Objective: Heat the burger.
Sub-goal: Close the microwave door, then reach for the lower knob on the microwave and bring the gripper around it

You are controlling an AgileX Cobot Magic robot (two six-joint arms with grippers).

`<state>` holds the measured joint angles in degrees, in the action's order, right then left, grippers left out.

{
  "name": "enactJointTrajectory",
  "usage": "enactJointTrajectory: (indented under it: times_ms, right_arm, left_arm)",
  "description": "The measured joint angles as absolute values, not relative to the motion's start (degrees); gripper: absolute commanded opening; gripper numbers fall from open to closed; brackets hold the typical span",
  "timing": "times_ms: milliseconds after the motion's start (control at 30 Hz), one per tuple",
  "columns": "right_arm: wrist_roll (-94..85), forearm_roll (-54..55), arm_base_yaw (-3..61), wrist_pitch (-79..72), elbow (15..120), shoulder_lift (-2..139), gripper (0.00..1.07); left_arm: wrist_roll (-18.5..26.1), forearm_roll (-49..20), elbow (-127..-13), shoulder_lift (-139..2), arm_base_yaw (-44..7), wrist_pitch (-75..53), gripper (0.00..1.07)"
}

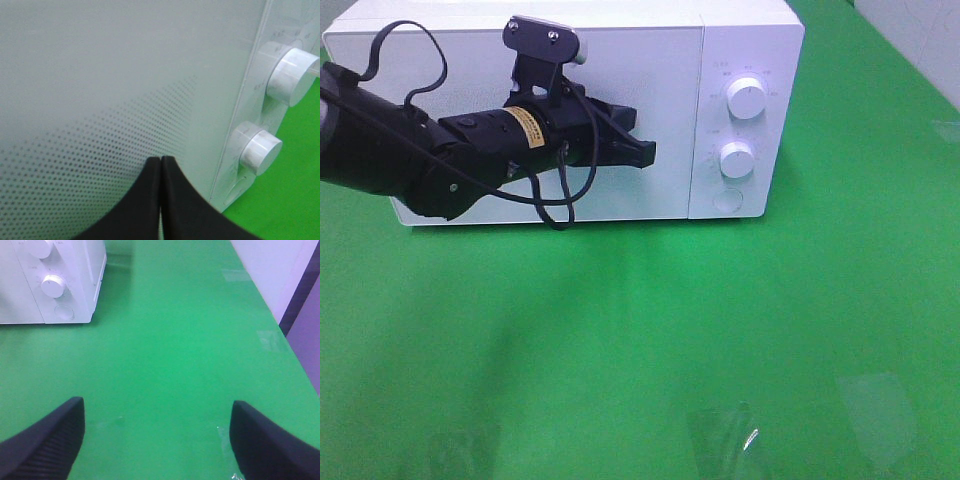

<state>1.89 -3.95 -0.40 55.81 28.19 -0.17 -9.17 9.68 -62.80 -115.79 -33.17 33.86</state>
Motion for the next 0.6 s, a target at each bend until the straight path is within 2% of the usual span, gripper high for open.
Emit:
enactJointTrajectory:
  times_ms: [400, 467, 500, 533, 567, 600]
  right_arm:
    - [1.89, -3.95, -0.40, 55.81, 28.19, -0.17, 0.76]
    - [1.89, -3.95, -0.40, 55.81, 28.19, -0.17, 0.76]
    - [1.89, -3.95, -0.40, 55.81, 28.19, -0.17, 0.76]
    - [1.89, -3.95, -0.40, 55.81, 28.19, -0.17, 0.76]
    - [1.89, -3.95, -0.40, 55.81, 28.19, -0.17, 0.76]
    - [1.89, -3.95, -0.40, 55.81, 28.19, -0.17, 0.76]
  left_arm:
    - [-9.17, 1.83, -62.62, -111.84, -37.01, 26.07, 0.00]
    - [-9.22, 1.49, -60.50, -108.46, -38.50, 22.12, 0.15]
    - [-9.22, 1.49, -60.50, -108.46, -38.50, 22.12, 0.15]
    - [-9.28, 1.55, -58.90, -106.23, -39.36, 17.70, 0.38]
    - [-9.28, 1.55, -58.90, -106.23, -39.36, 17.70, 0.38]
    - [-9.28, 1.72, -57.75, -104.05, -40.11, 12.03, 0.68]
